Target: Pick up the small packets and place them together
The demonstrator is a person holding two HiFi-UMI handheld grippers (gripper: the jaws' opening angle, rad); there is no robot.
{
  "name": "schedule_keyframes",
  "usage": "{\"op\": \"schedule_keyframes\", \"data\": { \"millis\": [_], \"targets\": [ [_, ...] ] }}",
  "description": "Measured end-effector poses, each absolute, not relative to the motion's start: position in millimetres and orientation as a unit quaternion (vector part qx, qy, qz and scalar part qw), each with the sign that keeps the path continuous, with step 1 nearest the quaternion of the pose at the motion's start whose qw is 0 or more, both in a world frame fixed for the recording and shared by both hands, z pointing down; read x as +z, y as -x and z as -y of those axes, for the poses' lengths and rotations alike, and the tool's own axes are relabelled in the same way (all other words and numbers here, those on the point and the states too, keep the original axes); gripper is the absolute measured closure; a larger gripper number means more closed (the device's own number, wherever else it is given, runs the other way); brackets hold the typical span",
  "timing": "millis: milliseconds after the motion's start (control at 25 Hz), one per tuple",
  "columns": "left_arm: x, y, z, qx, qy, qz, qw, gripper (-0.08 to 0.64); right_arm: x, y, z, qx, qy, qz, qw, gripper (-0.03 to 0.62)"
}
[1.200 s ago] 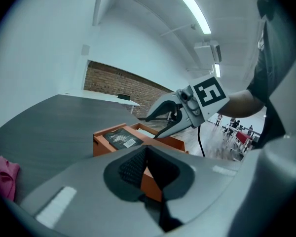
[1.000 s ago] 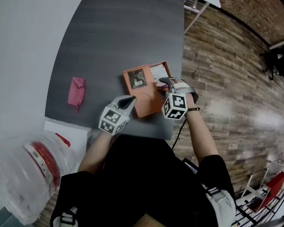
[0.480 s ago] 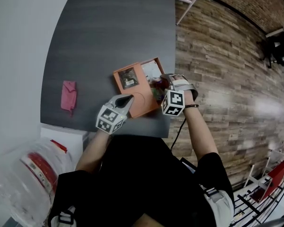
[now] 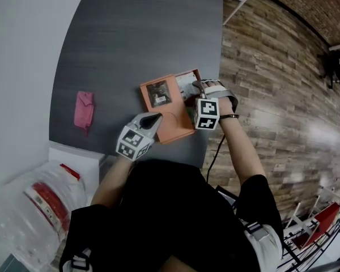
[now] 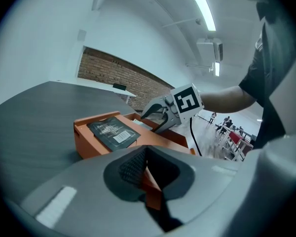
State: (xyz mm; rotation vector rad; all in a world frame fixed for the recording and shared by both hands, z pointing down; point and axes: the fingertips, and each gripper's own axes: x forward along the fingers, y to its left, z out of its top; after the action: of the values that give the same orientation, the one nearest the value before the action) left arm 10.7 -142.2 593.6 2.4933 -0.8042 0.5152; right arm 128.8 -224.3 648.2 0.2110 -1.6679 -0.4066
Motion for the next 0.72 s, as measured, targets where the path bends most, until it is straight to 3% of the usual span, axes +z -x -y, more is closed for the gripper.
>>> {"op": "schedule_keyframes", "data": {
  "millis": [440, 720],
  "targets": [
    [594.7, -14.4, 139.3, 0.187, -0.908, 0.292, 0.236, 0.561, 667.6, -119.9, 225.9, -0.173, -0.019, 0.721, 0.67, 0.313],
    [596.7, -13.2, 139.2, 0.187, -0.905, 0.298, 0.238, 0.561, 662.8, -118.1, 220.0, -0.182, -0.011, 0.715, 0.675, 0.364]
  ]
}}
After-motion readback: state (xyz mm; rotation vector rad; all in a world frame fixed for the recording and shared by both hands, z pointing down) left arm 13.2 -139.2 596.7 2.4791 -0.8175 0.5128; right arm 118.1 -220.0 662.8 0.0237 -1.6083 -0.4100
